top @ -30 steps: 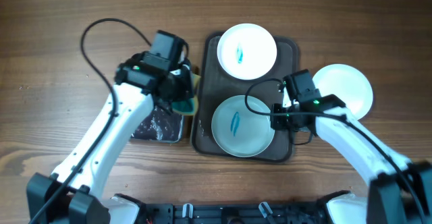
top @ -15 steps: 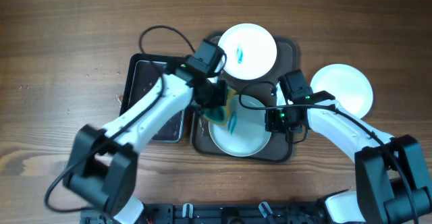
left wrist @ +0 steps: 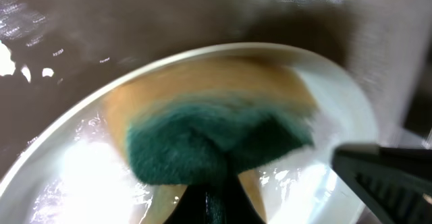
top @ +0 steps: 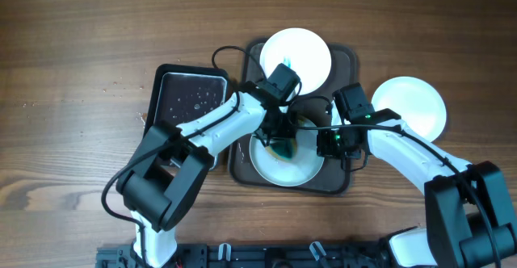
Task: Clean dirty plates on tray and stack at the side
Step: 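Scrub the front white plate with the sponge while right gripper holds its rim, then return the sponge to the black tray with the left gripper, then lift the front white plate with the right gripper and tilt it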
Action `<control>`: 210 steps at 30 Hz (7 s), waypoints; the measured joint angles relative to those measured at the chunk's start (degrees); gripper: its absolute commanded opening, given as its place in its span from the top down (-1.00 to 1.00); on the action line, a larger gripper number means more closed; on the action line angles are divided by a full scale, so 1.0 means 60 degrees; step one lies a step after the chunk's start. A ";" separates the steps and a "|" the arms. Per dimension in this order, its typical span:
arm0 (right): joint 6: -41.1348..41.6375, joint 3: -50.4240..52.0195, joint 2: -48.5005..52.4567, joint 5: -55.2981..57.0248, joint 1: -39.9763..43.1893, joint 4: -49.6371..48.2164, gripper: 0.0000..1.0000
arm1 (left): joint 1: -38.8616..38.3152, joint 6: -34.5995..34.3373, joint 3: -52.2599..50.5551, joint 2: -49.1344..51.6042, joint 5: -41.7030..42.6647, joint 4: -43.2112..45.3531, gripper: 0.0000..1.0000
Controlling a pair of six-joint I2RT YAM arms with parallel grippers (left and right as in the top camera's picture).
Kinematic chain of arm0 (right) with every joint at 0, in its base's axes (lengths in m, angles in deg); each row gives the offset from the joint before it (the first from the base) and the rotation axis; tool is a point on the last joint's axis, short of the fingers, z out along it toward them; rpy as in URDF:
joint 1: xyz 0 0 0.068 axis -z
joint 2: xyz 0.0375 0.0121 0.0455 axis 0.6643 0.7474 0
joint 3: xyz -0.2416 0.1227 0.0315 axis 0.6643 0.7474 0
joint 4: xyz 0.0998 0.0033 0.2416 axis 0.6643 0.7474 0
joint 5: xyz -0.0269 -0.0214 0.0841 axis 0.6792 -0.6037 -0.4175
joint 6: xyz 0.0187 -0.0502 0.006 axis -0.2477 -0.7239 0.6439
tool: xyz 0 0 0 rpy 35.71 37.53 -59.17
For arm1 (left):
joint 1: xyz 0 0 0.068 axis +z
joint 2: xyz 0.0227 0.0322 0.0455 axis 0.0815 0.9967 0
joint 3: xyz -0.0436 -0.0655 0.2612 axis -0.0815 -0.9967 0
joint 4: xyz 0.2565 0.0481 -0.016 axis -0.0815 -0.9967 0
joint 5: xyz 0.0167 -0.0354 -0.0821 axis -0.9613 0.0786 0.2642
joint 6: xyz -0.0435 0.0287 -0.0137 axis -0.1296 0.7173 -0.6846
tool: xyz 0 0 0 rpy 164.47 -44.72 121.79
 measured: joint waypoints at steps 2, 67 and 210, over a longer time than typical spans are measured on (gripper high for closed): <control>0.0000 0.0000 0.0000 -0.0004 0.0000 -0.0004 0.91 | -0.0080 -0.0372 0.0113 0.0000 -0.0619 -0.0379 0.92; 0.0535 -0.0055 0.0058 -0.0025 0.0095 0.0000 0.91 | -0.0076 -0.2106 -0.0324 -0.0393 -0.1399 0.0645 0.92; -0.0080 -0.9570 0.3697 1.0561 -0.6688 0.2492 0.91 | 0.8069 0.0117 -0.2444 -0.8528 -0.1537 -0.3818 -1.00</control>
